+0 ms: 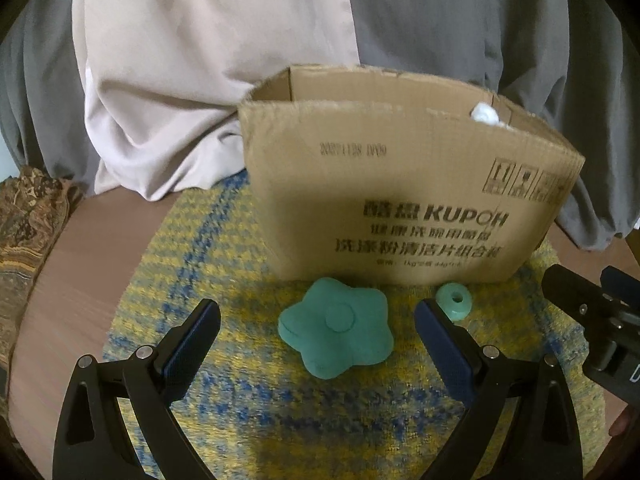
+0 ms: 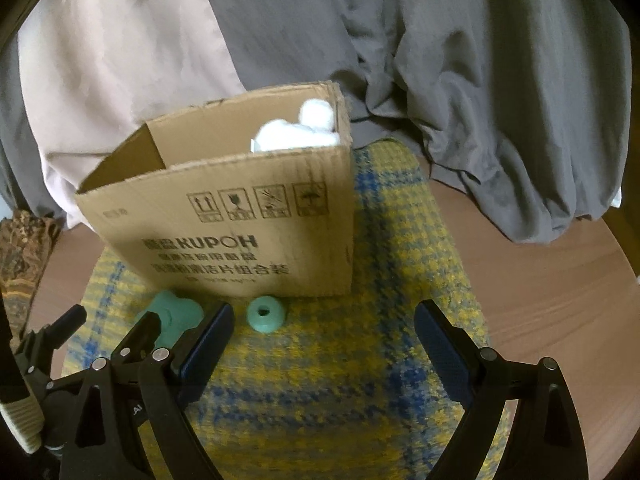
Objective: Organize objects
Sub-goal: 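Withdraw both grippers from the box toward the teal star and teal ring, then grasp the teal star plush with the left gripper while the right gripper grasps the teal ring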
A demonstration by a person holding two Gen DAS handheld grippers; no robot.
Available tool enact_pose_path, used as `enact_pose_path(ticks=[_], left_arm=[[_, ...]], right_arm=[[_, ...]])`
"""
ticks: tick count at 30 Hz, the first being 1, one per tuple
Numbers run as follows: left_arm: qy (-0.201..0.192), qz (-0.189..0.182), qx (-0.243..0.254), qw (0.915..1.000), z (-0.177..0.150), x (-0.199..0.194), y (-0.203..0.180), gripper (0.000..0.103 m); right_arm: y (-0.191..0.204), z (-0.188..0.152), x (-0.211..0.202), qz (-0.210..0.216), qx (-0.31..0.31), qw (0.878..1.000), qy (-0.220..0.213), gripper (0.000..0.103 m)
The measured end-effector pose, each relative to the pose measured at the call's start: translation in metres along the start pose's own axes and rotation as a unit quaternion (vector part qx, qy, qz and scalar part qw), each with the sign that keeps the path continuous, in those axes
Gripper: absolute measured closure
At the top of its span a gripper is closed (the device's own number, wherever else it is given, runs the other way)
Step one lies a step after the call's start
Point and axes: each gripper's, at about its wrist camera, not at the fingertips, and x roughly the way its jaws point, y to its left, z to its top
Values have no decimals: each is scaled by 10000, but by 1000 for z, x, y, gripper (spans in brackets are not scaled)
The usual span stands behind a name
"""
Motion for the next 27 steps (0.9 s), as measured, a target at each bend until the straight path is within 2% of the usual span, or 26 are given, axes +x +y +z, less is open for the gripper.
enact_pose_path(ticks=[7,12,18,27], left_arm=[[123,-35,17,9999,-8,20,-6,4],[215,-22,59,9997,-11,32,-12,9],[372,-51,50,9993,-14,46,-14,23],[346,102,138,9993,-16,55,-16,23]], right_arm=[[-3,-5,9,-115,-45,9999,73,11],[-7,-6,17,-108,-29,9998,160,11],[-10,-6,21,-79,11,9997,230,11],[-8,-5,26,-55,-72,9994,325,11]])
